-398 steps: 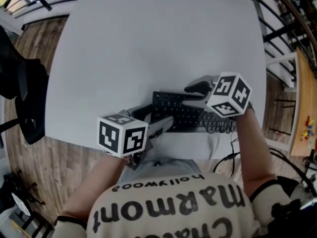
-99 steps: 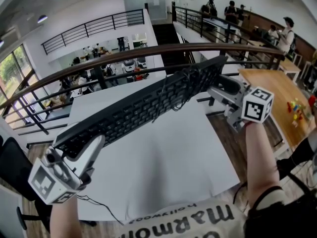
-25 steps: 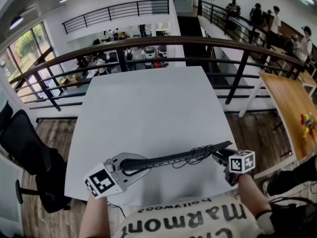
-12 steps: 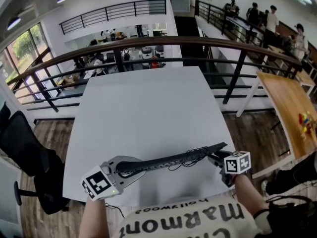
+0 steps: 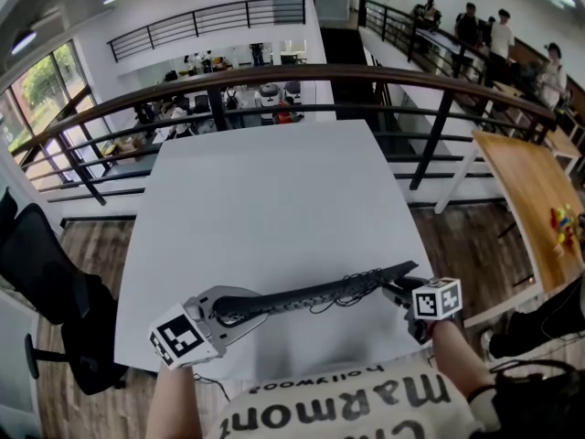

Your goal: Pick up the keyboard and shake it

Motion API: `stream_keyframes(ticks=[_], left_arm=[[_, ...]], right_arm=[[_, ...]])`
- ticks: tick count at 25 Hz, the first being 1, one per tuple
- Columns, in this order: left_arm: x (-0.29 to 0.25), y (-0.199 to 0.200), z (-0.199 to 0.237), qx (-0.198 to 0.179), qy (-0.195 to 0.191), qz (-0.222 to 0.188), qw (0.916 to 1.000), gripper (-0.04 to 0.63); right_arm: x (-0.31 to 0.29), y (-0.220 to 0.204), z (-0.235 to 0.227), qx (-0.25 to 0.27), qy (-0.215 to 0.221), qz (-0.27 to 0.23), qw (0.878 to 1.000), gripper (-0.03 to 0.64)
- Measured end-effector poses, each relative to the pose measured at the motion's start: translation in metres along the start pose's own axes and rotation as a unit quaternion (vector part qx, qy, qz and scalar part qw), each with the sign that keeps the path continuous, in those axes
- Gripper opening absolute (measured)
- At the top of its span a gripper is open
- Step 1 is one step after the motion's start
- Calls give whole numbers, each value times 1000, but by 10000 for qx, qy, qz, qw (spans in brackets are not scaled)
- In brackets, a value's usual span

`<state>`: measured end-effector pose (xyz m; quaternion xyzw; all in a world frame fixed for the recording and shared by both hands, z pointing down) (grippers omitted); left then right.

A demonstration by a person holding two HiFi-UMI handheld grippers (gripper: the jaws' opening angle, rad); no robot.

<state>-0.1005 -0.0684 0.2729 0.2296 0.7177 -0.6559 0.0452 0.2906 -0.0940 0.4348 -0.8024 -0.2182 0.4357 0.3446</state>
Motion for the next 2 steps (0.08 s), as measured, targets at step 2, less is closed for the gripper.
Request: stream_keyframes(ticks=[2], left_arm=[[-1,0,1,10,7,-4,10000,81]], right_arm=[[0,1,0,28,22,-17,10000,201]])
Point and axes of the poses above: the fingertips, and each gripper's own axes: x backward along the fingers, z to its left, y out of its top, the point moved 7 cm from there along x, backward along the fingers, and after that the axes turned 3 degrees about y, right-handed, at the moved point
